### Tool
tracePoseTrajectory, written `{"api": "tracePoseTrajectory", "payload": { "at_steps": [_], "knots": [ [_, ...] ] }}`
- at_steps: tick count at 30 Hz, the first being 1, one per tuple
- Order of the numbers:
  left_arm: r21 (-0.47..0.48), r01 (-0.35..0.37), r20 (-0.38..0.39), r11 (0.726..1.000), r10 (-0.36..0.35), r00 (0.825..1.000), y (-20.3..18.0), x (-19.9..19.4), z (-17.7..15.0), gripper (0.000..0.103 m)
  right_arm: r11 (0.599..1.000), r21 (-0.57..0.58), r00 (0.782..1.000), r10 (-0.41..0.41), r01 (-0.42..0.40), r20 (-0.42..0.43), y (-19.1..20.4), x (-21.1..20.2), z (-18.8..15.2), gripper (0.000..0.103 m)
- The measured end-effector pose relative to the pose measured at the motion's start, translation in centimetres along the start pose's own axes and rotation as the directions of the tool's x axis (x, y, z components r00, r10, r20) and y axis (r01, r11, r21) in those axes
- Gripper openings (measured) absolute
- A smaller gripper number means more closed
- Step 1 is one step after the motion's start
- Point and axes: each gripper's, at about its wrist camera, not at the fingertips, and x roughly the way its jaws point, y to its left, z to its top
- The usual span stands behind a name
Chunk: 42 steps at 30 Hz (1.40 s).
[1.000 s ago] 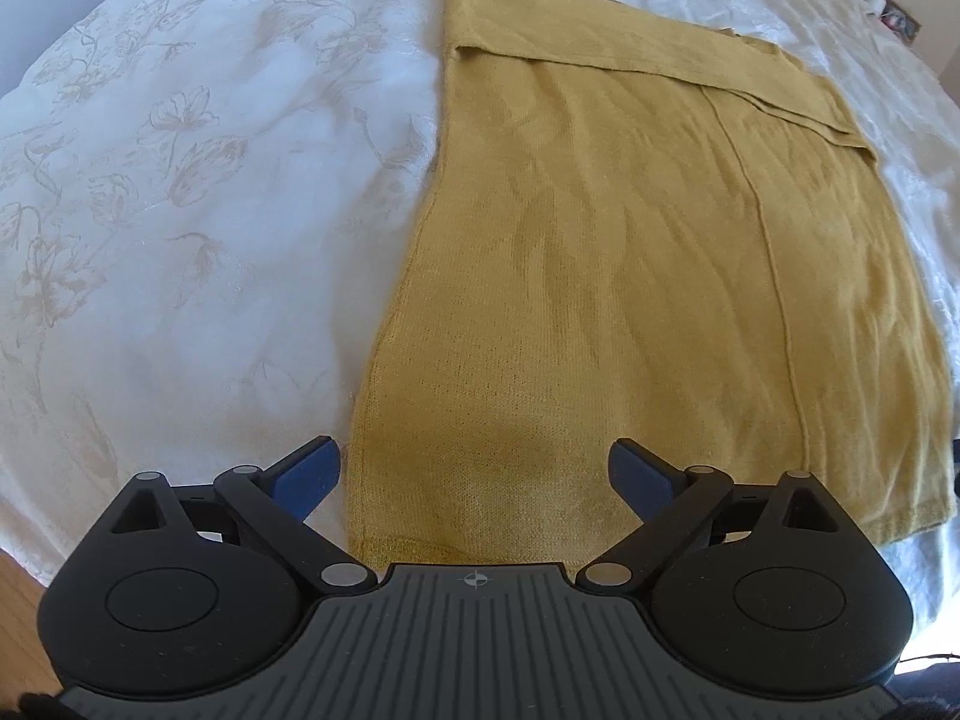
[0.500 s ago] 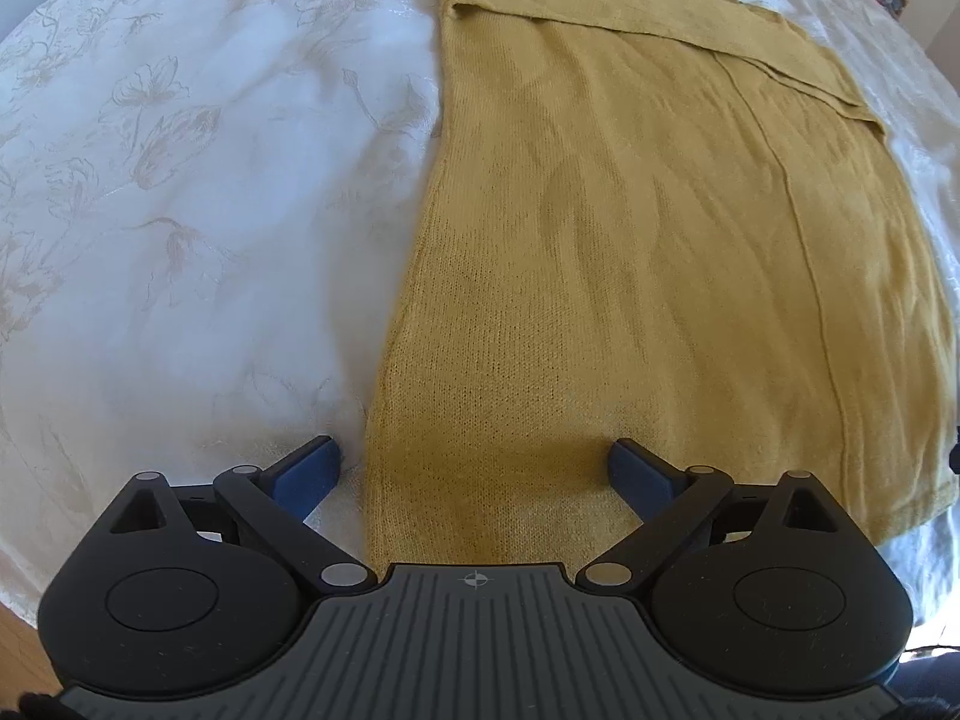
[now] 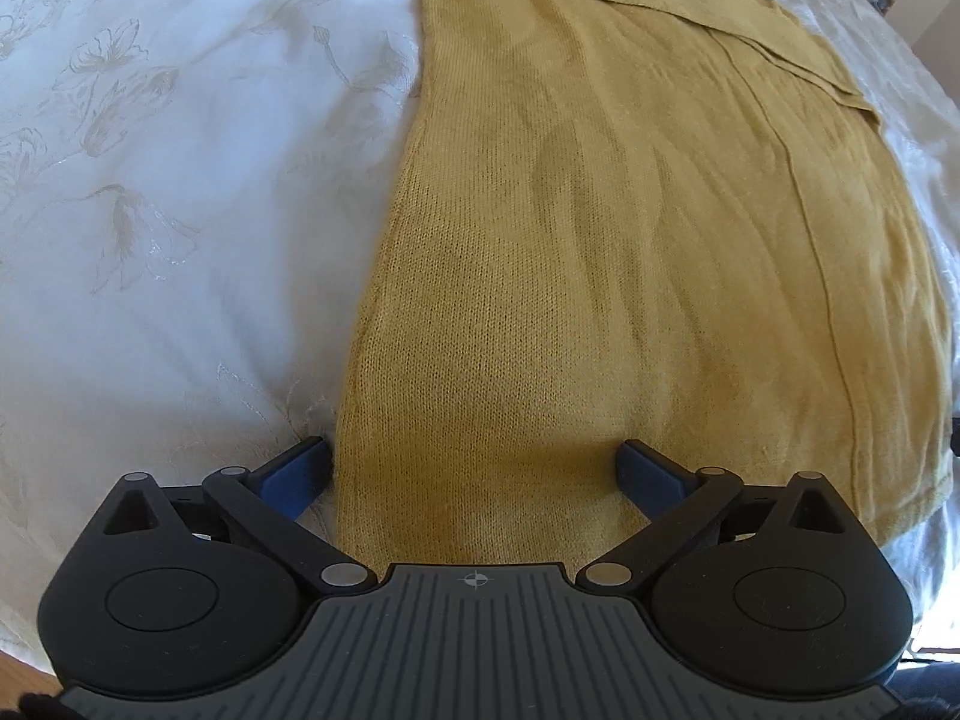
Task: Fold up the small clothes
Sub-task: 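Grasp the sweater hem with the left tool while the right tool grasps it too, then fold the hem up toward the collar with both tools and release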
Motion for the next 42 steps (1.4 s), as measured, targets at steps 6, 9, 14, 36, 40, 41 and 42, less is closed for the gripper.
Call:
{"api": "tracePoseTrajectory", "payload": {
  "at_steps": [6,9,14,36,40,41,42],
  "knots": [
    [0.02,-0.031,-0.012,0.999,0.032,0.999,-0.9,0.2,-0.2,0.103,0.999,-0.04,0.999,-0.023,0.025,0.045,0.6,-0.3,-0.9,0.103],
    [0.02,-0.013,-0.016,1.0,0.013,1.0,-0.8,0.0,0.0,0.098,0.998,-0.029,0.998,-0.046,0.047,0.038,1.2,-0.2,-0.6,0.103],
    [0.033,0.01,0.009,0.999,-0.01,1.0,-0.5,-1.3,-0.1,0.06,0.998,0.026,0.998,-0.054,0.054,-0.014,1.8,0.2,0.5,0.094],
    [-0.109,0.201,0.225,0.974,-0.173,0.959,0.6,-8.4,7.6,0.008,0.99,0.085,0.969,0.091,-0.113,0.228,5.4,-5.9,4.9,0.013],
    [-0.091,0.228,0.3,0.969,-0.192,0.934,0.1,-9.2,11.3,0.008,0.989,0.089,0.947,0.088,-0.121,0.31,5.5,-6.3,8.1,0.013],
    [-0.083,0.236,0.317,0.968,-0.198,0.928,0.1,-9.3,12.3,0.008,0.988,0.09,0.939,0.086,-0.123,0.333,5.5,-6.4,9.0,0.013],
    [-0.079,0.238,0.33,0.968,-0.2,0.923,0.0,-9.3,13.2,0.008,0.989,0.09,0.932,0.082,-0.121,0.352,5.7,-6.3,10.1,0.013]
  ]
}}
